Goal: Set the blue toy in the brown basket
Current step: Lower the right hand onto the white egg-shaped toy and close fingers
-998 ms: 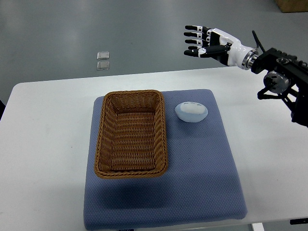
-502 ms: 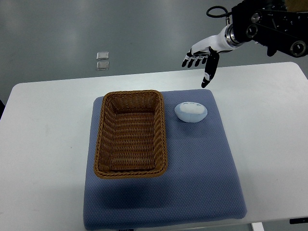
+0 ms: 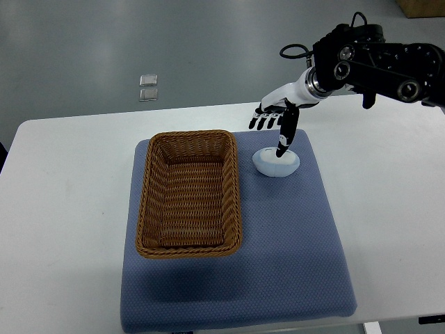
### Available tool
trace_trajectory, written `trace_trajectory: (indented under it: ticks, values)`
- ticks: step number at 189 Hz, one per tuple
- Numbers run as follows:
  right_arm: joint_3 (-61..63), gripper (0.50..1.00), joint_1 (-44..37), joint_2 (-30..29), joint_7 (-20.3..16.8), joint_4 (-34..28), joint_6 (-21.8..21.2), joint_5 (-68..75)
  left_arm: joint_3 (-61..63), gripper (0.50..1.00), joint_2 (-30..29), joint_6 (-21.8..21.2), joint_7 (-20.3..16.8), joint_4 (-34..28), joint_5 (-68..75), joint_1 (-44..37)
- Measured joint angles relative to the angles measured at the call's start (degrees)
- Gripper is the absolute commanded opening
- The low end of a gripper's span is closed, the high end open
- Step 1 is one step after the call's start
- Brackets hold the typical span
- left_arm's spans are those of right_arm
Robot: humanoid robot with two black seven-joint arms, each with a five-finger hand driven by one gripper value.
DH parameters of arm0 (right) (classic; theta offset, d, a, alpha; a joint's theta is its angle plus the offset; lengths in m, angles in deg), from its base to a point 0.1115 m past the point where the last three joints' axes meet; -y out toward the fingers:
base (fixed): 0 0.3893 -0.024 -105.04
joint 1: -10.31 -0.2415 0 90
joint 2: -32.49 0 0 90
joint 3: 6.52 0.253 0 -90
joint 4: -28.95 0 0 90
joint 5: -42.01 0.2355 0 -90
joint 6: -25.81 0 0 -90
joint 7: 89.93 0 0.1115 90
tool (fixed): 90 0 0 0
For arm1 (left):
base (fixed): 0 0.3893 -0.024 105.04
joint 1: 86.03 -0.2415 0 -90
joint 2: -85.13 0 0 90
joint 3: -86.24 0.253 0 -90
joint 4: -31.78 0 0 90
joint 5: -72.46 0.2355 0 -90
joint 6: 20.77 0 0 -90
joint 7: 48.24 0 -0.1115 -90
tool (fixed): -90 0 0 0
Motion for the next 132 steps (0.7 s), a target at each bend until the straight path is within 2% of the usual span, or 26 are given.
trace_trajectory:
  ticks: [48, 132]
  values:
    - [-0.28, 0.905, 3.58, -1.82, 0.25, 1.10, 5.41, -1.62, 0.00, 1.000, 0.00, 0.00, 0.01, -0.03, 0.00, -0.08]
    - [-0.34, 0.901, 8.43, -3.95, 0.30, 5.16, 8.00, -5.78, 0.00, 1.000, 0.00, 0.00, 0.01, -0.12, 0.00, -0.17]
